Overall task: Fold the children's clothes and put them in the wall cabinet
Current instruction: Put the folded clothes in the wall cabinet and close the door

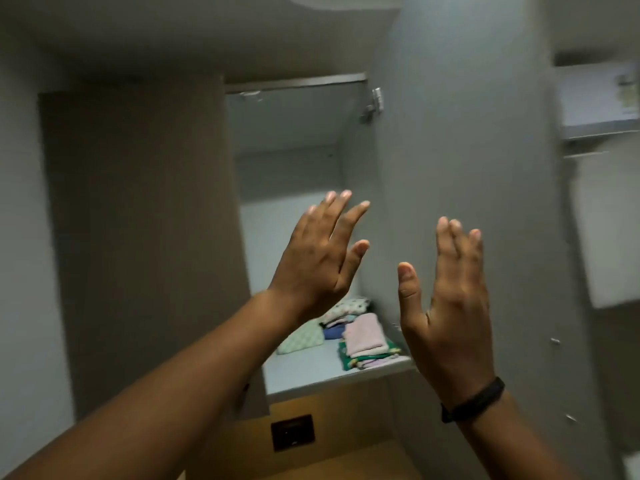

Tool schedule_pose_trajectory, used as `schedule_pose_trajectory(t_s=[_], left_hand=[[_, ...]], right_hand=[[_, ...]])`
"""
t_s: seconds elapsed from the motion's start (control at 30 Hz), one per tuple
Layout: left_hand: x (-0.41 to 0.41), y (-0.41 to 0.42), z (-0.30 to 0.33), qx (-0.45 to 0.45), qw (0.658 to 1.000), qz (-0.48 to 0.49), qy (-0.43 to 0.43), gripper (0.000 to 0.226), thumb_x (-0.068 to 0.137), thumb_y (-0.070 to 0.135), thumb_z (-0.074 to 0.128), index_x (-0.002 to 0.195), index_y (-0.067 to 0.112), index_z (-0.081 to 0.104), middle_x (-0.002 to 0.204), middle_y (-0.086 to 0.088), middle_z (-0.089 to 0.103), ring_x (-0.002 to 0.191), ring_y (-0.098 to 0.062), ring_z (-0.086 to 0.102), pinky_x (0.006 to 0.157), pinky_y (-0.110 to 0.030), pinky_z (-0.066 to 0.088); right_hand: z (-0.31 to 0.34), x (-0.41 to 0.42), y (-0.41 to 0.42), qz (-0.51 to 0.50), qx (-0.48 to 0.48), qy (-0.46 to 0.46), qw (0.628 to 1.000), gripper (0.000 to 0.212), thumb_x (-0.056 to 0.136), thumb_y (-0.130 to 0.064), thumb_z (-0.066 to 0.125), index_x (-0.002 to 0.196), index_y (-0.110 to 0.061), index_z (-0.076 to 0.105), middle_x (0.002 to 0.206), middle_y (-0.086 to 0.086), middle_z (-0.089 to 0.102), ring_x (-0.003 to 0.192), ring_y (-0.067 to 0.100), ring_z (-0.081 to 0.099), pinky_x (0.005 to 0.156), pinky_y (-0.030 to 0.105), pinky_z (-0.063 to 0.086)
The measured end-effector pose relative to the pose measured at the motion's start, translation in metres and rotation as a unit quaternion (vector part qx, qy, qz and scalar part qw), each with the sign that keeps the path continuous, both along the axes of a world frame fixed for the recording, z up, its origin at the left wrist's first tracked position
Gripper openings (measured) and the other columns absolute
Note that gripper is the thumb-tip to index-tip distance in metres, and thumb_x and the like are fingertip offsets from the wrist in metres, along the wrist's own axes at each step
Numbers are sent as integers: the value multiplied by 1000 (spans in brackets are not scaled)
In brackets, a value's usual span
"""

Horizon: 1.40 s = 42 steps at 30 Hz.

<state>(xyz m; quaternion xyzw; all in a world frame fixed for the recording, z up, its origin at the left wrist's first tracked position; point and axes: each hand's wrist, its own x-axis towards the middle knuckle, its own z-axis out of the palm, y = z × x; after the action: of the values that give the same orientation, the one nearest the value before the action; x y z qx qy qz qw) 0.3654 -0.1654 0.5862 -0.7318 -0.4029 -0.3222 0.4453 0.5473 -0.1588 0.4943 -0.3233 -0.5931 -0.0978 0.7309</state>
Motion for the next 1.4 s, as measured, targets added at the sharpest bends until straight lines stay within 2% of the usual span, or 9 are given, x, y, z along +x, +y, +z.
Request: schedule_pose_trajectory(t_s=[0.1, 0.17, 0.27, 0.4, 0.5, 0.67, 1.0, 1.23, 1.4], left_hand=[[92, -5, 39, 57, 990, -61, 117, 58, 112, 42, 35, 164, 16, 34, 172, -14, 28, 163, -30, 17, 132, -49, 15], [141, -3, 64, 86, 977, -73, 179, 60, 112, 42, 35, 165, 15, 32, 173, -16, 24, 163, -32, 15, 131, -50, 14], [190, 9, 99, 102, 949, -38, 295, 62, 113, 46, 31, 167, 15, 26, 174, -17, 19, 163, -35, 10, 132, -52, 11], [199, 21, 124, 98, 896, 33, 433, 60, 113, 48, 24, 164, 19, 35, 170, -17, 32, 162, -38, 16, 131, -54, 14], [182, 11, 126, 114, 885, 38, 450, 57, 114, 47, 28, 159, 15, 45, 163, -21, 43, 159, -42, 25, 130, -55, 18], [116, -16, 128, 123, 882, 33, 455, 58, 114, 48, 37, 160, 14, 44, 162, -25, 42, 158, -45, 26, 128, -58, 22], [-86, -42, 134, 99, 852, 114, 501, 62, 110, 54, 43, 156, 12, 50, 156, -29, 47, 154, -49, 32, 128, -60, 22], [-227, 1, 127, -4, 856, 198, 477, 68, 112, 58, 24, 170, 25, 9, 177, -13, 4, 164, -34, -3, 133, -53, 7], [-267, 49, 116, 4, 869, 212, 448, 70, 111, 61, 21, 170, 28, 5, 177, -13, -2, 163, -34, -7, 133, -50, 0]], right_hand=[[9, 67, -25, -82, 25, 101, 991, 72, 103, -49, 41, 163, -12, 23, 170, 10, 20, 159, 24, 7, 127, 43, 19], [17, 99, -21, -110, -24, 143, 983, 78, 102, -55, 38, 164, -15, 15, 172, 9, 12, 160, 24, 3, 127, 45, 16], [22, 120, -1, -31, -123, 153, 980, 84, 99, -65, 32, 165, -18, 9, 172, 8, 10, 159, 25, 7, 126, 42, 15], [22, 108, 6, 22, -128, 139, 982, 77, 103, -60, 40, 164, -20, 16, 167, 6, 28, 152, 25, 30, 120, 42, 32], [20, 91, -7, 18, -116, 154, 981, 74, 103, -56, 42, 163, -20, 21, 165, 6, 33, 149, 26, 35, 118, 43, 35], [9, 24, -43, 17, -101, 136, 985, 81, 99, -64, 38, 164, -24, 14, 168, 2, 28, 151, 20, 30, 119, 41, 30], [-25, -194, -56, 4, -126, 80, 989, 89, 98, -67, 36, 165, -18, 3, 173, 5, 10, 159, 23, 13, 126, 46, 19], [-24, -339, 14, -9, -192, -9, 981, 99, 99, -68, 38, 163, -8, -9, 171, 16, -13, 158, 32, -9, 127, 55, 13], [-22, -384, 58, -38, -207, -21, 977, 104, 97, -72, 34, 161, -5, -12, 169, 20, -18, 157, 36, -13, 128, 53, 5]])
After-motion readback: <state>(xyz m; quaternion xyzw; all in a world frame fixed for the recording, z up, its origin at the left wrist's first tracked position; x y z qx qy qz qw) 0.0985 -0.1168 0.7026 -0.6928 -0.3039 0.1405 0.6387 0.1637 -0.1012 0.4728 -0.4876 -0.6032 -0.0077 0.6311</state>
